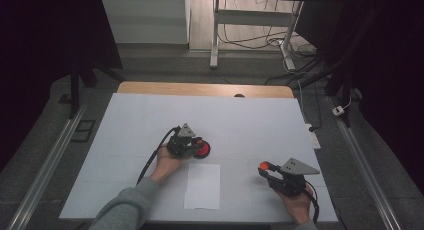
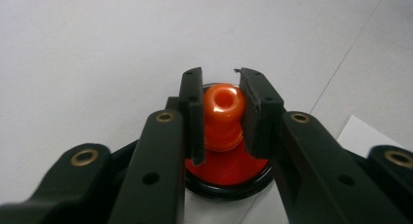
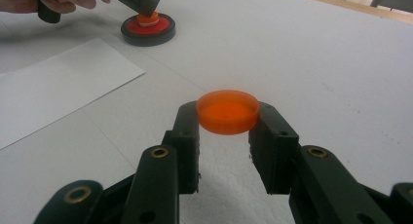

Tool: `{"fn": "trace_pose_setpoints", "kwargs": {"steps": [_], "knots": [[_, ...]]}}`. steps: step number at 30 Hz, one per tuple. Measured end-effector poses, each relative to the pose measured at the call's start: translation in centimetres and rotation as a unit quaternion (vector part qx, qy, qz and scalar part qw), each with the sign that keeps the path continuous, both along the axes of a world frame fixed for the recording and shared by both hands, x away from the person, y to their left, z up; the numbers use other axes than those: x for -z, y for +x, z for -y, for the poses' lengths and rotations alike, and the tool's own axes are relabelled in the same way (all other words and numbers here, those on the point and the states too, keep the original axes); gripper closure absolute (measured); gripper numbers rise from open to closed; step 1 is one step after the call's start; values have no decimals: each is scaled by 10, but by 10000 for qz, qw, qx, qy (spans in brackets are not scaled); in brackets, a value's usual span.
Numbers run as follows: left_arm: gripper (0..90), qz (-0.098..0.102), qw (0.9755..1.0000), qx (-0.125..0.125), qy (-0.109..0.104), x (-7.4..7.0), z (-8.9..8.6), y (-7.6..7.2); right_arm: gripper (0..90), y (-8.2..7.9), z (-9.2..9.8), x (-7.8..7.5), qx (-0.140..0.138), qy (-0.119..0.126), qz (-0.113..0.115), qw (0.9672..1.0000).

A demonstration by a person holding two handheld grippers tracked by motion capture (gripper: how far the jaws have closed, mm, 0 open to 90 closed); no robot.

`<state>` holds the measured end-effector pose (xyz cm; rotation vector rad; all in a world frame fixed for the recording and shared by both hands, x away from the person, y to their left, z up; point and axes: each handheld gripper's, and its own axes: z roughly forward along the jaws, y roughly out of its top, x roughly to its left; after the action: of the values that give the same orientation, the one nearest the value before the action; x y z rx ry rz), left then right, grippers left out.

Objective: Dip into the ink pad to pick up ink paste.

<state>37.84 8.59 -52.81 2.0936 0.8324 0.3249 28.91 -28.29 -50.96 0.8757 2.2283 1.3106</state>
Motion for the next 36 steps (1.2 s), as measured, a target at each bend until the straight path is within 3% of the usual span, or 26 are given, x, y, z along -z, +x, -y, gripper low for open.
{"fn": "trace_pose_setpoints", "kwargs": {"steps": [5, 36], "knots": [[729, -19, 10000, 11, -73, 1, -2, 0, 647, -1, -1, -1, 7, -29, 11, 10000], [728, 112, 9999, 12, 23, 2, 0, -2, 647, -2, -2, -1, 8, -15, 21, 10000]]}}
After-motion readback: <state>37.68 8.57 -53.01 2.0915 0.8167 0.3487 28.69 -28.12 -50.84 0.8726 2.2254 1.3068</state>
